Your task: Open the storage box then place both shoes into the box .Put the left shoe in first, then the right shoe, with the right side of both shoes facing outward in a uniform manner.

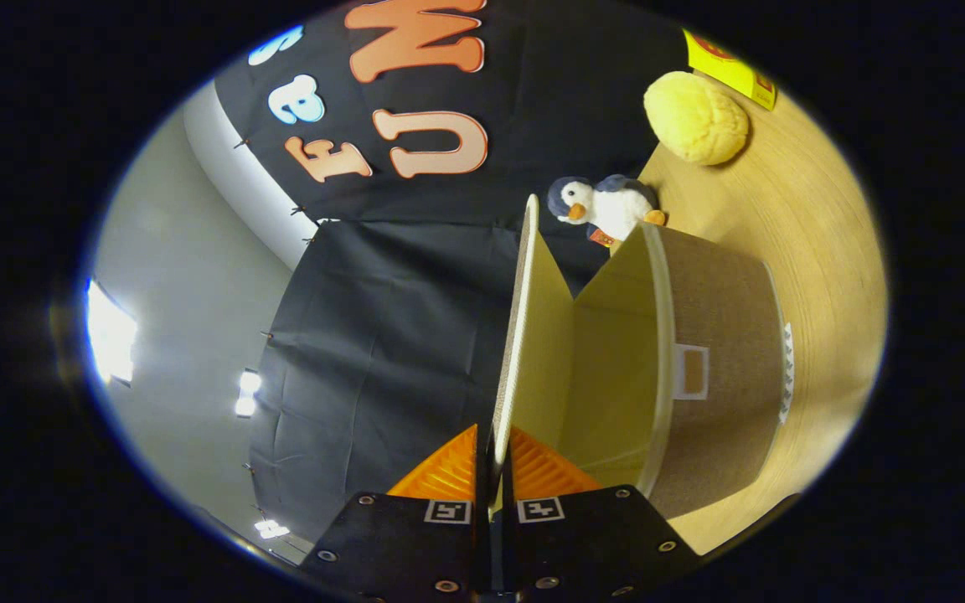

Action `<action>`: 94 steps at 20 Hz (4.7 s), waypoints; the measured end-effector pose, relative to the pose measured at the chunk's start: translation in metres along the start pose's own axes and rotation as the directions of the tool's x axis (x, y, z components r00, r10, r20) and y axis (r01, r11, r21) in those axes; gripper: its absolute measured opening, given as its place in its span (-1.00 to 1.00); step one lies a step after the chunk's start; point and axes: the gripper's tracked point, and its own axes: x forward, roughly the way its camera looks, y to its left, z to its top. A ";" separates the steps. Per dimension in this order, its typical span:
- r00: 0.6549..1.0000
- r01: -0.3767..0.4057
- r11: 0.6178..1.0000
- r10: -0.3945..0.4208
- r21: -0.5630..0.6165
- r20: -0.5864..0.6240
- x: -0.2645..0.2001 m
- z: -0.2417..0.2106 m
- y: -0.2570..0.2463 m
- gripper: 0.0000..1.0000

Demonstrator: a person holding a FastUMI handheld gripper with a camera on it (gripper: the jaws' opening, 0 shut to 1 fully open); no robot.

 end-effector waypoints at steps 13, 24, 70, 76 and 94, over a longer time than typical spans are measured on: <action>0.997 0.040 0.989 -0.050 -0.140 -0.065 0.132 -0.041 0.072 -0.84; 0.968 0.186 0.945 -0.223 -0.269 -0.113 0.199 -0.094 0.048 -0.15; 0.322 0.916 0.222 -0.902 -0.333 0.286 -0.253 0.085 -0.261 0.53; 0.305 0.925 0.213 -0.910 -0.314 0.281 -0.242 0.092 -0.281 -0.04; 0.390 0.919 0.348 -0.878 -0.188 0.280 -0.169 0.086 -0.144 -0.90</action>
